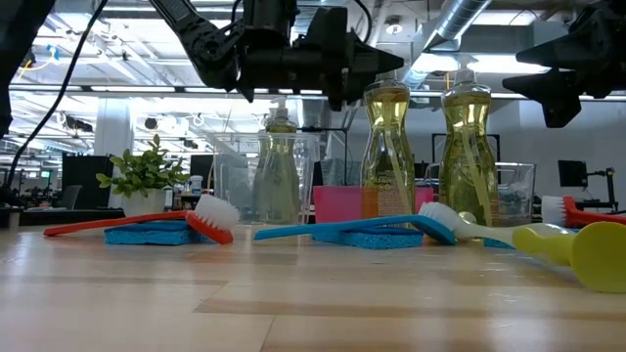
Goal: Pick & Place Kitchen Sink Supplies
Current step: Put the yellow dish soap into the transparent container
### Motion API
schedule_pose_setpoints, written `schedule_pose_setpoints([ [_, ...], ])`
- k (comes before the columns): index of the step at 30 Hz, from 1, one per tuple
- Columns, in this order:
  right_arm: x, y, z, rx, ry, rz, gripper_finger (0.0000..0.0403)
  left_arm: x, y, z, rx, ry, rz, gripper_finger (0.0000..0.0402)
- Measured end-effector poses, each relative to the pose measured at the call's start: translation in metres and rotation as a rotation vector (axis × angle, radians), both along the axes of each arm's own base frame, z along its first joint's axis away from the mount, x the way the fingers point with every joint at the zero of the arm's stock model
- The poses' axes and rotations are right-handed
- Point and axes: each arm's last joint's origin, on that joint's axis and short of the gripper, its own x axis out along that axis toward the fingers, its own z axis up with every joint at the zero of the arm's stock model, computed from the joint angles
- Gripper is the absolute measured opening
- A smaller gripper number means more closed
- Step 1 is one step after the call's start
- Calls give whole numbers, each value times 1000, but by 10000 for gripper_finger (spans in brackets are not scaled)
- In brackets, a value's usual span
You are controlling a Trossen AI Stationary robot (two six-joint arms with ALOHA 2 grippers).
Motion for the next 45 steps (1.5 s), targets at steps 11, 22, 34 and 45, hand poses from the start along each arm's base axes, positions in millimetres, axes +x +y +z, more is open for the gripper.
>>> schedule_pose_setpoints([
  [11,0,0,0,-2,3,0,209,0,0,0,5,-1,0,228],
  [22,0,0,0,-2,2,0,209,0,0,1,9,-2,0,134],
  [34,0,0,0,-2,2,0,209,0,-3,1,11,-3,-7,124],
  [45,0,0,0,-2,3,0,209,-3,-5,9,8,-8,-13,119],
])
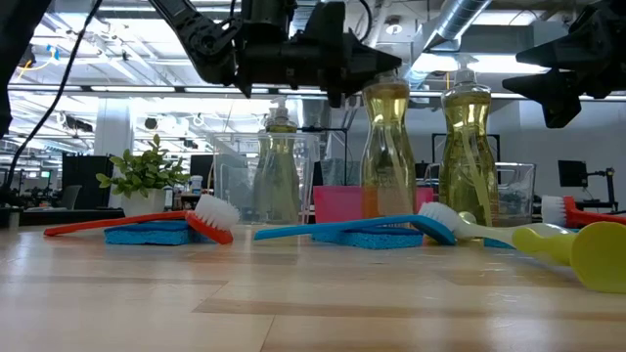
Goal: Pick & Place Kitchen Sink Supplies
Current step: Put the yellow dish soap into the transparent container
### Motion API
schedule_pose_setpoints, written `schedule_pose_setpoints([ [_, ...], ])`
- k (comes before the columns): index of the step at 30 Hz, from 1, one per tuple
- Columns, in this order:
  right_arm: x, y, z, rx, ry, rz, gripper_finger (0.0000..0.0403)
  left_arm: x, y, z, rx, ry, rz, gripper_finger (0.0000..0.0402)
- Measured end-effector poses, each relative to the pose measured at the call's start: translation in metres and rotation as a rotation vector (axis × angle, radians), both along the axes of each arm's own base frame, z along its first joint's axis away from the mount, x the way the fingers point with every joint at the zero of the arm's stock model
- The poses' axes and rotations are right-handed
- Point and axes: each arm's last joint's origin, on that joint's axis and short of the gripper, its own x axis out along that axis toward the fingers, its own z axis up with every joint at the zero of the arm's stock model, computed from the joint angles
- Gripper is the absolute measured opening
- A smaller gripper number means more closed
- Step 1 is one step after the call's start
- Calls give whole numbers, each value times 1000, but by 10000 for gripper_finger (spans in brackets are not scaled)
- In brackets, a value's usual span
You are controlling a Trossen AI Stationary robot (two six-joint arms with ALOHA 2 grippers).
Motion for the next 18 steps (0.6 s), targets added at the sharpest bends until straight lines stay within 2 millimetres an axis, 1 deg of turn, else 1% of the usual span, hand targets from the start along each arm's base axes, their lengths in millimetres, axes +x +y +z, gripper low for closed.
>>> schedule_pose_setpoints([
  [5,0,0,0,-2,1,0,209,-7,1,20,8,-60,5,117],
  [10,0,0,0,-2,1,0,209,-14,3,35,13,-80,15,117],
  [13,0,0,0,-2,2,0,209,-21,4,50,18,-113,20,122],
  [18,0,0,0,-2,2,0,209,-33,5,73,25,-160,24,116],
])
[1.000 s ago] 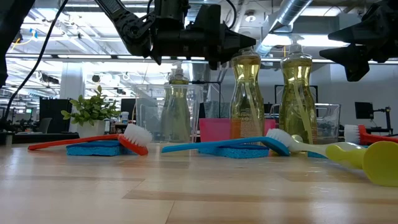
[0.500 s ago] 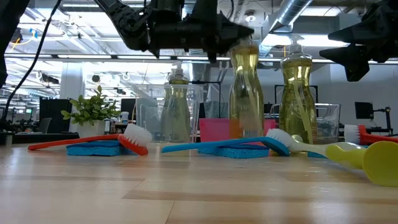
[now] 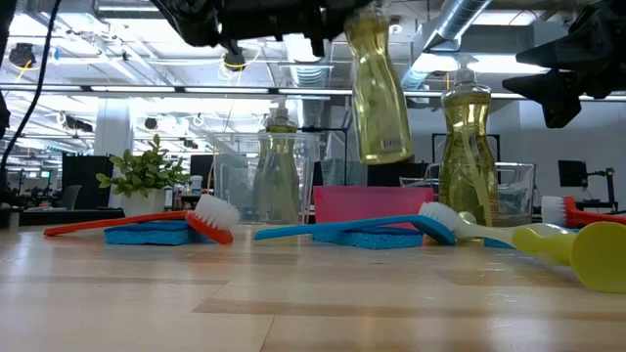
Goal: Pick & Place Kitchen Sink Supplies
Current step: Put the yellow dish soap into the transparent container
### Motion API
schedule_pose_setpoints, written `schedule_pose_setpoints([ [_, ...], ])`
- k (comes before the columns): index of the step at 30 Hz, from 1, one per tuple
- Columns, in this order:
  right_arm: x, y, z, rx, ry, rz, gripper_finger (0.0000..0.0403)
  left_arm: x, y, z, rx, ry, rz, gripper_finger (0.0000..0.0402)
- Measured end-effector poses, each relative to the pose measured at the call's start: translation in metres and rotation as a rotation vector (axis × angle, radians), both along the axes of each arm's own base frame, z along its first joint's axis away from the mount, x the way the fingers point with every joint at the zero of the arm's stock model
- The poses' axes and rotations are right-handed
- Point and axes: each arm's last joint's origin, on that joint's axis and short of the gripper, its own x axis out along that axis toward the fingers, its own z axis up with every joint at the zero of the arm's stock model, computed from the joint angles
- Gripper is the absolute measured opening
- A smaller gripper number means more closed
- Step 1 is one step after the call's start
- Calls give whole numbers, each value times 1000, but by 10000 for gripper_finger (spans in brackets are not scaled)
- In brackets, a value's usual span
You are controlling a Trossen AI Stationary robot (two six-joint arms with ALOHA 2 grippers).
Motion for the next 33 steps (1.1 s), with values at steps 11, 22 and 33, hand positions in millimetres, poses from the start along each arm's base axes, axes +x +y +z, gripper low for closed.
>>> schedule_pose_setpoints([
  [11,0,0,0,0,0,0,209,-40,9,53,17,-97,47,116],
  [22,0,0,0,0,0,0,209,-90,31,80,33,-140,163,116],
  [33,0,0,0,0,1,-1,209,-140,48,93,44,-121,374,116],
])
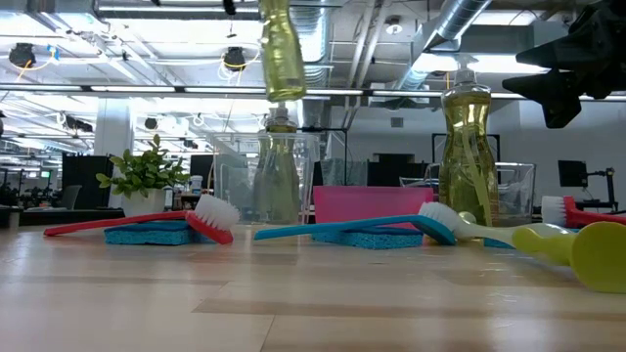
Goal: Pick & Place Kitchen Sink Supplies
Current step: Put the yellow dish soap into the transparent container
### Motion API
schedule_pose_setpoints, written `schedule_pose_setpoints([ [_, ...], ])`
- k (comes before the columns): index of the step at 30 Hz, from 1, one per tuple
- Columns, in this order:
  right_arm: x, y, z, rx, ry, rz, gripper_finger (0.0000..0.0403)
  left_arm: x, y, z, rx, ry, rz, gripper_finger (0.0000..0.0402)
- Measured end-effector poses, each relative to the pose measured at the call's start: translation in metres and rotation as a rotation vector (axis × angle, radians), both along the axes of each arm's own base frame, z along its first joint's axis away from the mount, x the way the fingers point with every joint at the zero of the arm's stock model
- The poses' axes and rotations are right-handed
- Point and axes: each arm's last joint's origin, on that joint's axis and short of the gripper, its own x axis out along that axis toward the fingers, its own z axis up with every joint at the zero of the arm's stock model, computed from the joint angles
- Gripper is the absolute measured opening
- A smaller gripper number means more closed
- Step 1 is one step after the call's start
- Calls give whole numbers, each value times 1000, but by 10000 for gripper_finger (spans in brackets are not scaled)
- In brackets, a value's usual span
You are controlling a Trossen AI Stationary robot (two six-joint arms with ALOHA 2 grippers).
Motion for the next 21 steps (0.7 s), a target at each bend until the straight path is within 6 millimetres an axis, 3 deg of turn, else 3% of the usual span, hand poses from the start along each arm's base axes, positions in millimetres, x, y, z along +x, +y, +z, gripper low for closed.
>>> schedule_pose_setpoints([
  [10,0,0,0,0,1,0,209,-29,16,-24,-40,27,195,118],
  [21,0,0,0,1,1,0,209,-32,26,-49,-82,100,244,119],
])
